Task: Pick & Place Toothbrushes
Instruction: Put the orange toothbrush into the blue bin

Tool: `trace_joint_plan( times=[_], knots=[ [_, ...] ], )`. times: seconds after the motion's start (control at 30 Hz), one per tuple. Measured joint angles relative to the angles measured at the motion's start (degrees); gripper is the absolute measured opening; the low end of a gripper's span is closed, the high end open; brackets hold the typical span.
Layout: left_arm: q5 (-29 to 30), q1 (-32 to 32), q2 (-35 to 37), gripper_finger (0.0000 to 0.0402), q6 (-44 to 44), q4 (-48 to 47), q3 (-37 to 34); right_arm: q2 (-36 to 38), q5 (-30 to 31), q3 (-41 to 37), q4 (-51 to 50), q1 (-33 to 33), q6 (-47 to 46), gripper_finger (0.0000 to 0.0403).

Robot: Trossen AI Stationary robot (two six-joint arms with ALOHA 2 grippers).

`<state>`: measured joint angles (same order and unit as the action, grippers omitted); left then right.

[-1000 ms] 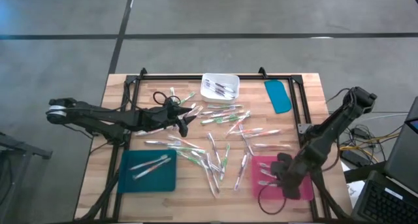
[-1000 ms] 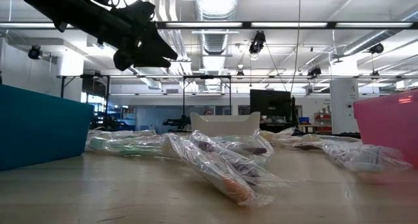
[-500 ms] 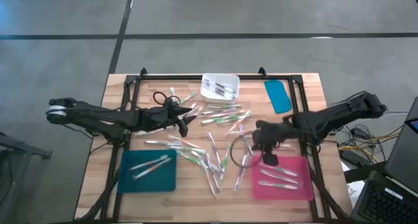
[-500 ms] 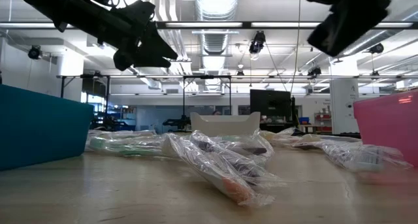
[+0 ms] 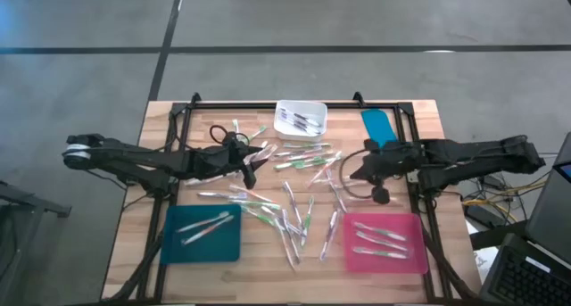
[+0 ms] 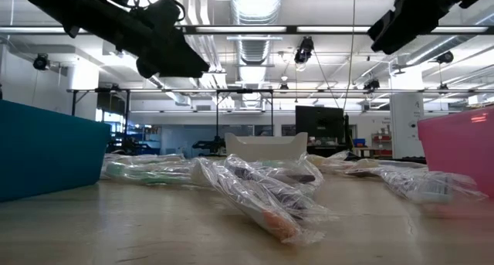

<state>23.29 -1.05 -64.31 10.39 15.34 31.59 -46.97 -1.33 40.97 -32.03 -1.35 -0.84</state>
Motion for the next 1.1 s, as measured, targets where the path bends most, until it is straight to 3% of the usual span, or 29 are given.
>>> trace_joint_plan(
  times=[0.17, 0.6, 1.1],
  knots=[
    [0.04, 0.01, 0.02, 0.02, 0.2, -0.13, 0.0, 8.25, -0.16, -4.84, 5.69, 2.95, 3.29, 0.0008],
    [0.35, 0.01, 0.02, 0.02, 1.33, 0.36, 0.0, 22.94, -0.19, -13.36, 5.27, 9.06, 7.03, 0.0008],
    [0.39, -0.01, 0.07, 0.02, 1.25, 0.86, -0.02, 24.75, -0.18, -14.73, 5.28, 9.01, 2.47, 0.0008]
  ],
)
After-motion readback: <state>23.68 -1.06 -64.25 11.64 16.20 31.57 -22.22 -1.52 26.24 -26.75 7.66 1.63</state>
